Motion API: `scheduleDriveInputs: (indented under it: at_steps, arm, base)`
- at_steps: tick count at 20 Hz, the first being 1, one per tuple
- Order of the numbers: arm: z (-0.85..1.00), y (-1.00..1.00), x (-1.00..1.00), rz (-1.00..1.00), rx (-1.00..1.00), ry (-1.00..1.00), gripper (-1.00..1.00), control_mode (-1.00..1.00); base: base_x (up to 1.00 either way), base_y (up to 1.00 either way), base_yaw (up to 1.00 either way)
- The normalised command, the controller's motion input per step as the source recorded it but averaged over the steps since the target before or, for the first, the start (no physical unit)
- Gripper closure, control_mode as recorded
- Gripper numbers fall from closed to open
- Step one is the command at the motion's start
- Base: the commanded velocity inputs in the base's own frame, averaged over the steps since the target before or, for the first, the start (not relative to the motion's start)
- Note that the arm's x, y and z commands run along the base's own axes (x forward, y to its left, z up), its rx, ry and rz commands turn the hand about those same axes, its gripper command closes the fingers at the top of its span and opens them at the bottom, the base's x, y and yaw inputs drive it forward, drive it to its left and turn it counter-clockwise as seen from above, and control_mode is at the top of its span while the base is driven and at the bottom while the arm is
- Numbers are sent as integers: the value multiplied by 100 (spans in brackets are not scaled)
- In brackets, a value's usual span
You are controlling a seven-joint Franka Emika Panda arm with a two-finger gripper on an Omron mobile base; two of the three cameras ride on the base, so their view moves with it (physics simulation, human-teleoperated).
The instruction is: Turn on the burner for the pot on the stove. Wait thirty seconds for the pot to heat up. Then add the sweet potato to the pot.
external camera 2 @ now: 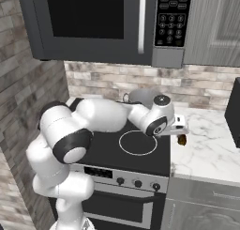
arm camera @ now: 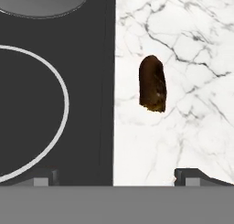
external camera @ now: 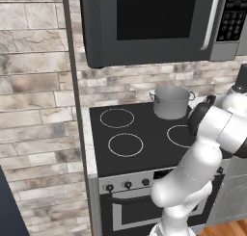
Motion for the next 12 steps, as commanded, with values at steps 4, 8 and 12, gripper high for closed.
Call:
scheduleDriveInputs:
  at_steps: [4, 8, 12]
  arm:
    - [-4, -24, 24, 0, 0, 0, -100, -100]
    - [-4, -25, 25, 0, 0, 0, -100, -100]
    - [-16, -24, 21, 0, 0, 0, -100, -100]
  base:
    - [0, 0, 0]
    - [0, 0, 0]
    - [0, 0, 0]
